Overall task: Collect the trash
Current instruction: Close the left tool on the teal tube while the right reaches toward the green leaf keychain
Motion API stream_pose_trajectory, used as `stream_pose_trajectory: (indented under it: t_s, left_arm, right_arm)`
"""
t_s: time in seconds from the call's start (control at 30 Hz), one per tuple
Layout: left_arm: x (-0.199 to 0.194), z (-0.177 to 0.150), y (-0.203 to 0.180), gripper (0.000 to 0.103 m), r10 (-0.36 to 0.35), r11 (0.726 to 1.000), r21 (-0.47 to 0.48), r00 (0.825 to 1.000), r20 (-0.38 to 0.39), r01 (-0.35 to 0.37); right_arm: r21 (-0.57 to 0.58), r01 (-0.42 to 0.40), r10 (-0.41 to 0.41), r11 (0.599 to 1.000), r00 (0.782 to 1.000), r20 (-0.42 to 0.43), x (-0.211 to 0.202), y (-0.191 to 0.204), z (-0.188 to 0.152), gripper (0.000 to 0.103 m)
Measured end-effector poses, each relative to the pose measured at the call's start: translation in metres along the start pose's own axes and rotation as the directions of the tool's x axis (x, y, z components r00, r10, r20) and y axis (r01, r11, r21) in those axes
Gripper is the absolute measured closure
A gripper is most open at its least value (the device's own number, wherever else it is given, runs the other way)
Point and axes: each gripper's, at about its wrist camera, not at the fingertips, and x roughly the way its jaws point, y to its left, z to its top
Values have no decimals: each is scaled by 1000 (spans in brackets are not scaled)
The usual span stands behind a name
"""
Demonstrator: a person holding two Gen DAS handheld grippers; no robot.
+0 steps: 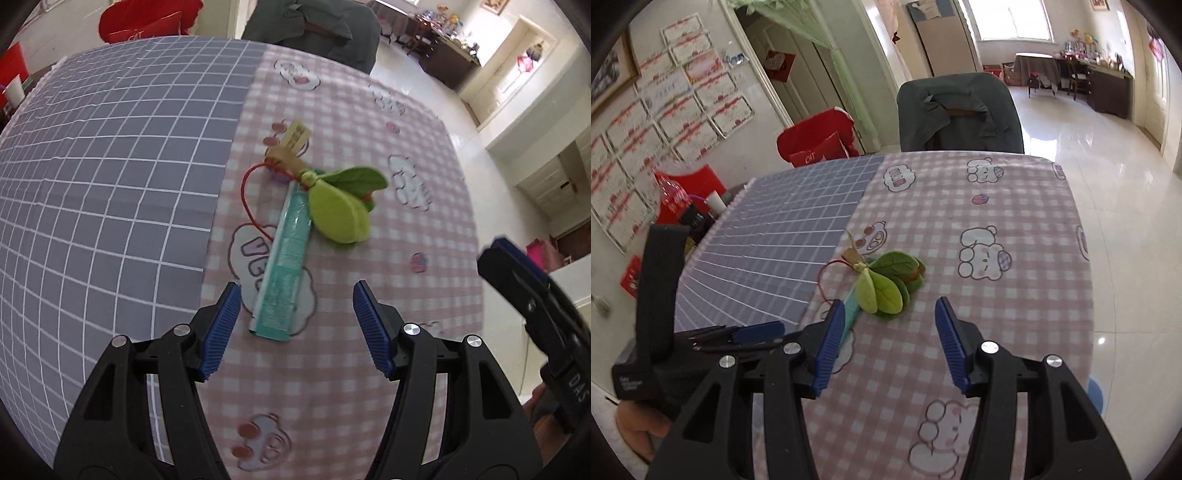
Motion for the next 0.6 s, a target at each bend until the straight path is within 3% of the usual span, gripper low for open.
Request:
stream_pose_trajectory:
  t_s: [0.3,0.53,0.6]
  left_arm:
    - [39,3,4,43,27,997,70,1000,11,-28]
    - [51,3,-1,56,67,988,135,996,56,-74]
    - [53,3,-4,66,101,979,171,991,84,-114]
  right_arm:
    - [-24,21,-22,999,1000,-22,49,0,-5,45]
    - [-18,37,-38,999,999,-11,68,-2,-10,37]
    - [-24,39,-39,999,999,-10,73,-2,-10,36]
